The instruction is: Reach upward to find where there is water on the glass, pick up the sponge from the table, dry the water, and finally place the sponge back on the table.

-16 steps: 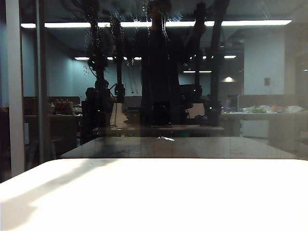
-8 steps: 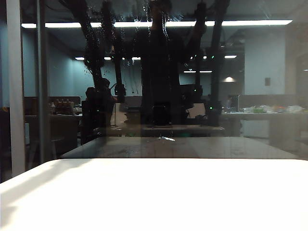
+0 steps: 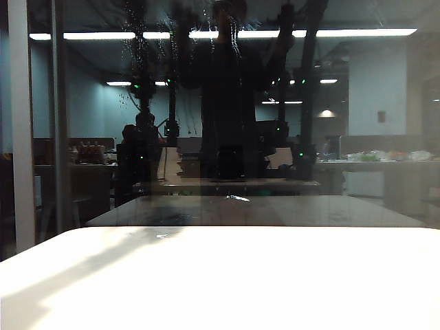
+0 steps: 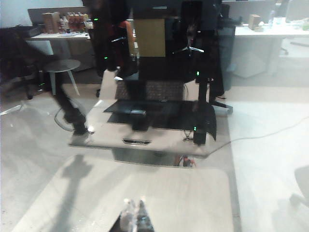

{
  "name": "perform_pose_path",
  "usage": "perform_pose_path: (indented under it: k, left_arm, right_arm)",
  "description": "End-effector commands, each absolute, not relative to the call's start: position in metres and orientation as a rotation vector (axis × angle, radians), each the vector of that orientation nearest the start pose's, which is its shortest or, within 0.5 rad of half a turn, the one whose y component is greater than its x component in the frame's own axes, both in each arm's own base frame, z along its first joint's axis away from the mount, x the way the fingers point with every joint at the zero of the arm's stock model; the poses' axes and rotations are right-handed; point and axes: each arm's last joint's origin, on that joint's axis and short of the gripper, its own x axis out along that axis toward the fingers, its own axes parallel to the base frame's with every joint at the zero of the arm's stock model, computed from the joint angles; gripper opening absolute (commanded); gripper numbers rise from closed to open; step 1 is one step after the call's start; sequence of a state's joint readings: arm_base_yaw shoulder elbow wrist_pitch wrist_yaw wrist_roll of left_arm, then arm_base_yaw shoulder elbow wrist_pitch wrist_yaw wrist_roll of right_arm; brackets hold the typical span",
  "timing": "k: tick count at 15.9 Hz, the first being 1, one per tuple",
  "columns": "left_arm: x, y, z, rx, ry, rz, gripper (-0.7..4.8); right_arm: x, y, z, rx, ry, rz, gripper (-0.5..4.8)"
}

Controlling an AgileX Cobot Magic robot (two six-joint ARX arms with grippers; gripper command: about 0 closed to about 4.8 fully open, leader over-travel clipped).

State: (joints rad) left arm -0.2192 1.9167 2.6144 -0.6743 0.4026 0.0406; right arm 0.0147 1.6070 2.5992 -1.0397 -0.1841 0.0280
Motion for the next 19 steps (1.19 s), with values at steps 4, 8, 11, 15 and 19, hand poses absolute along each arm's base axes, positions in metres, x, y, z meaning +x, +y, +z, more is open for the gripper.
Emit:
perform_pose_path:
  k: [4,8,11,15,19]
  left_arm:
    - [0.285,-0.100,0.580,0.052,-0.027,-0.726,-0.06]
    - [0.237,-0.082,0.587,0.143,0.053,-0.640,-0.06]
    - [0.200,-0.071,0.594,0.142,0.070,-0.640,-0.06]
    - [0.152,-0.056,0.599,0.142,0.092,-0.637,-0.06]
    - [0.133,-0.049,0.588,0.145,0.200,-0.608,-0.06]
  right_arm:
    - [0.180,0.008,0.608,0.019,0.024,0.195,-0.05]
    - [0.160,0.008,0.610,0.019,0.023,0.196,-0.05]
    - [0.138,0.007,0.612,0.019,0.018,0.196,-0.05]
    - [0.102,0.012,0.614,0.017,-0.009,0.249,-0.05]
    - [0.094,0.021,0.591,-0.032,0.084,0.296,-0.05]
